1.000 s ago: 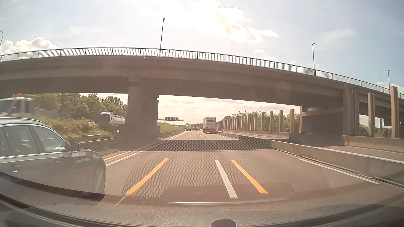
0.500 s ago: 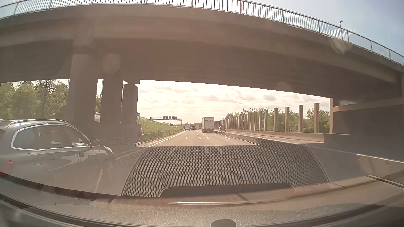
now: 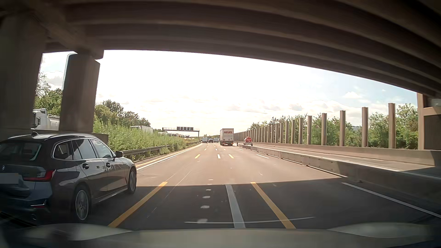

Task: Follow the waypoints while adhering to traffic rules and regulations

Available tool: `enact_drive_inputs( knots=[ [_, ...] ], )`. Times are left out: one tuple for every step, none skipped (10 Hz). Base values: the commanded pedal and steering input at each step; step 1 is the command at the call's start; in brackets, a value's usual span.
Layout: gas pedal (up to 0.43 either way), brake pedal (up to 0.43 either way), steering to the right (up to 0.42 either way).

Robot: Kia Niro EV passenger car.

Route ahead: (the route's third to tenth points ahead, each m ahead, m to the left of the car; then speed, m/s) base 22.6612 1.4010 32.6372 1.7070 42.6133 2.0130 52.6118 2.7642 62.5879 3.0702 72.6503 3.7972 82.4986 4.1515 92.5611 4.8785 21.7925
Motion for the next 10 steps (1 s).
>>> enact_drive_inputs(
  knots=[
    [0.138, 0.000, -0.005],
    [0.138, 0.000, -0.006],
    [0.138, 0.000, -0.006],
    [0.138, 0.000, -0.006],
    [0.138, 0.000, -0.006],
    [0.138, 0.000, -0.006],
    [0.138, 0.000, -0.006],
    [0.138, 0.000, -0.006],
    [0.138, 0.000, -0.006],
    [0.138, 0.000, -0.007]
  ],
)
